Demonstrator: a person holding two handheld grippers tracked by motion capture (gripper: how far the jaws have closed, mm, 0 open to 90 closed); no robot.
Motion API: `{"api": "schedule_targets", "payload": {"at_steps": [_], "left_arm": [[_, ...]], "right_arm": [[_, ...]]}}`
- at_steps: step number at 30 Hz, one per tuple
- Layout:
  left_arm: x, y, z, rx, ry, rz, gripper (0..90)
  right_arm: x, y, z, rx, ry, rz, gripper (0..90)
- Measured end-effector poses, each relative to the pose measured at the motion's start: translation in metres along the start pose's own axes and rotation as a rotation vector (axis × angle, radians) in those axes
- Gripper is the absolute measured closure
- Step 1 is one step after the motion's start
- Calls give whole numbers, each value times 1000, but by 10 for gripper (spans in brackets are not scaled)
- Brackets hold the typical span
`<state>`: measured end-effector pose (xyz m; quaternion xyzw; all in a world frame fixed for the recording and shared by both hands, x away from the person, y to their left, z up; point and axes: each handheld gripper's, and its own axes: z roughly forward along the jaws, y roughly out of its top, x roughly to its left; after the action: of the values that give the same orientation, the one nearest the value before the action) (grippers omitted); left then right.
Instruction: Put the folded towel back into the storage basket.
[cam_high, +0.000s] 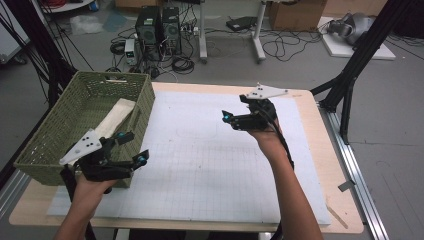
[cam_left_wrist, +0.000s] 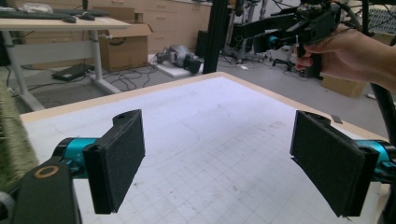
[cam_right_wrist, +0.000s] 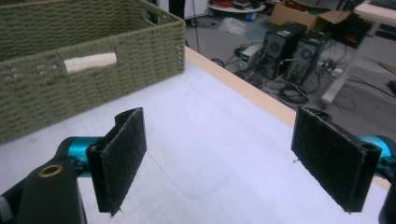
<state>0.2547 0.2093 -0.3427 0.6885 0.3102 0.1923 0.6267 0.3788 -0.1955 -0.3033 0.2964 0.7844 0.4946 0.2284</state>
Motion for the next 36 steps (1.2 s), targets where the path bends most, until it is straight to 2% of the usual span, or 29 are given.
{"api": "schedule_targets", "payload": {"at_steps": [2,3,4,8,9,10,12,13,14,15,17,18,19,24,25,26,27,29,36], "left_arm": [[-4,-1,6,7,-17,7,182],[-6,-2,8,10,-22,7,182],[-8,-2,11,11,-28,5,182],[-14,-5,19,25,-43,20,181],[-15,-6,22,31,-49,23,182],[-17,-7,25,25,-52,24,182],[-19,-9,31,22,-62,25,192],[-21,-11,35,26,-67,26,192],[-23,-13,39,29,-74,33,191],[-25,-17,45,43,-84,41,191],[-27,-20,48,48,-89,41,191],[-27,-22,50,50,-91,40,191],[-28,-26,53,53,-92,36,192],[-29,-38,57,59,-98,29,194],[-29,-40,58,63,-96,31,194],[-29,-44,58,68,-94,30,194],[-28,-46,58,73,-92,31,194],[-28,-51,58,78,-87,32,193],[-28,-62,59,92,-76,44,193]], "right_arm": [[-2,-8,-8,6,-17,10,165],[-5,-19,-18,4,-51,3,164],[-5,-19,-18,4,-51,3,164],[-8,-39,-39,5,-98,33,163],[-10,-50,-50,-3,-115,38,163],[-10,-50,-50,-3,-115,38,163],[-11,-67,-63,4,-141,51,162],[-11,-67,-63,4,-141,51,162],[-11,-73,-67,8,-150,51,162],[-10,-87,-76,25,-172,56,163],[-8,-98,-82,22,-184,75,162],[-8,-98,-82,22,-184,75,162],[-4,-109,-88,25,-201,84,162],[7,-132,-99,44,-227,87,163],[7,-132,-99,44,-227,87,163],[11,-140,-102,48,-236,89,163],[11,-140,-102,48,-236,89,163],[15,-150,-105,40,-239,104,162],[17,-153,-107,53,-249,78,163]]}}
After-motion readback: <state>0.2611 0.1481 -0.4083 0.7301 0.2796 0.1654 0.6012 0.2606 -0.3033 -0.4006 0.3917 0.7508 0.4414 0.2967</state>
